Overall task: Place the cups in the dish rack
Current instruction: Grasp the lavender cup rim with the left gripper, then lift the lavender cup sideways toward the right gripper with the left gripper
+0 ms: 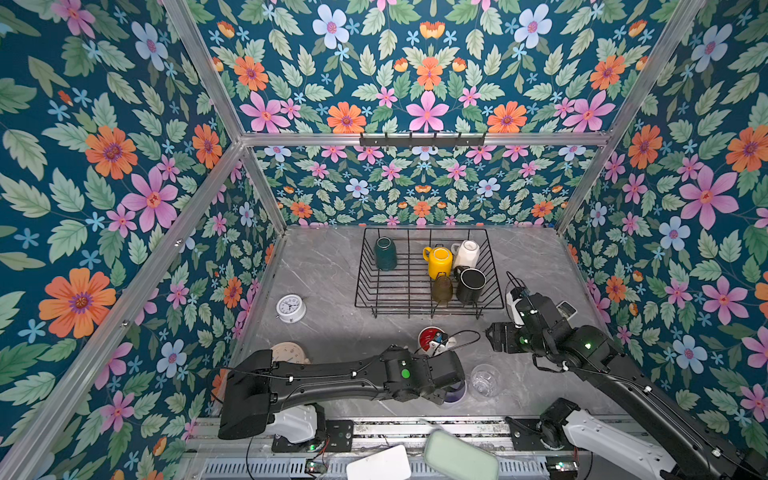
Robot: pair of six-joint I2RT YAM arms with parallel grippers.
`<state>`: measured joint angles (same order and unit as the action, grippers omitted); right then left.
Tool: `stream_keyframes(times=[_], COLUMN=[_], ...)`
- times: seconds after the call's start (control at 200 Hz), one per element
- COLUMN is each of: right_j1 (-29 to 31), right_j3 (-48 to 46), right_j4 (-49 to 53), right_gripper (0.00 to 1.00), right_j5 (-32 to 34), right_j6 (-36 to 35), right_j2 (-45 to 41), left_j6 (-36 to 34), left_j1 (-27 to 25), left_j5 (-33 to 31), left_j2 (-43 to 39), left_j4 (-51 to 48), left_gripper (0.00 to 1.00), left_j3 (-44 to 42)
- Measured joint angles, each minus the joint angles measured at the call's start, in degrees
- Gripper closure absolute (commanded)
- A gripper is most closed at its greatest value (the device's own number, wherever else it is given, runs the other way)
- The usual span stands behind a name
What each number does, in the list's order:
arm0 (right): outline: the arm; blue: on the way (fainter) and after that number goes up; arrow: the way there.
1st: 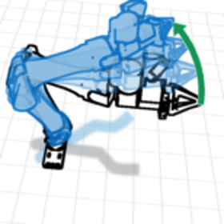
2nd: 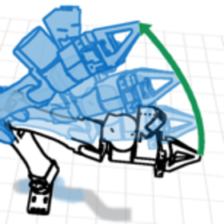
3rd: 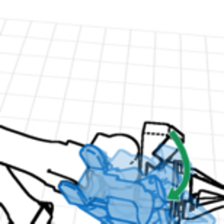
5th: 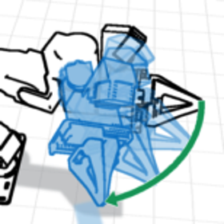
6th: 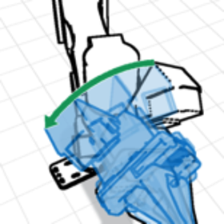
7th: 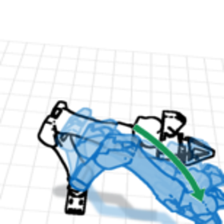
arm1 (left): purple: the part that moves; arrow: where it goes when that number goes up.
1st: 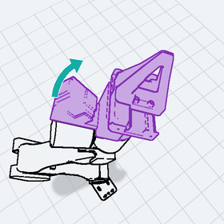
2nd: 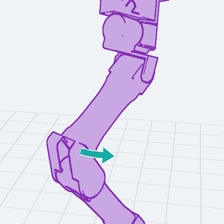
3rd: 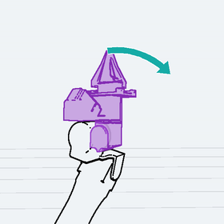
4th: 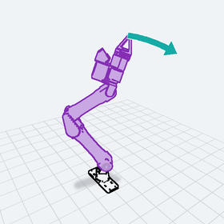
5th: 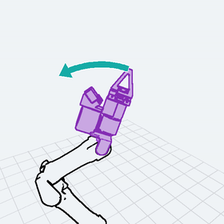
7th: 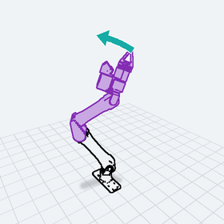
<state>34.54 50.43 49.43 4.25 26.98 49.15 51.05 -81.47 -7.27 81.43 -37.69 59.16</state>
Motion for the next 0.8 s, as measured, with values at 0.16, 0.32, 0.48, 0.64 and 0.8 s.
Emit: stream_keyframes(times=[0.16, 0.32, 0.48, 0.64, 0.8], right_j1=[0.0, 0.0, 0.0, 0.0, -0.1], right_j3=[-0.1, -0.1, -0.1, 0.5, 1.6], right_j4=[0.0, -0.1, -0.2, -0.8, -2.9], right_gripper=[0.11, 0.11, 0.11, 0.11, 0.11], right_j5=[0.0, 0.0, -0.1, -1.0, -3.0], right_j6=[0.0, 0.0, 0.0, 0.0, 0.5], right_j2=[-0.2, -0.1, 0.0, -0.2, -1.3], left_j6=[0.0, 0.8, 1.3, 1.3, 1.3], left_j1=[0.1, 0.2, 0.2, 0.2, 1.0], left_j5=[0.8, 1.1, 0.9, -0.3, -3.3], left_j2=[0.0, -1.2, -3.8, -9.6, -20.1], left_j4=[1.0, 1.3, 1.3, 1.3, 1.8], left_gripper=[0.78, 1.0, 1.0, 1.0, 1.0], left_j3=[-0.7, -1.5, -2.1, -3.5, -6.1])
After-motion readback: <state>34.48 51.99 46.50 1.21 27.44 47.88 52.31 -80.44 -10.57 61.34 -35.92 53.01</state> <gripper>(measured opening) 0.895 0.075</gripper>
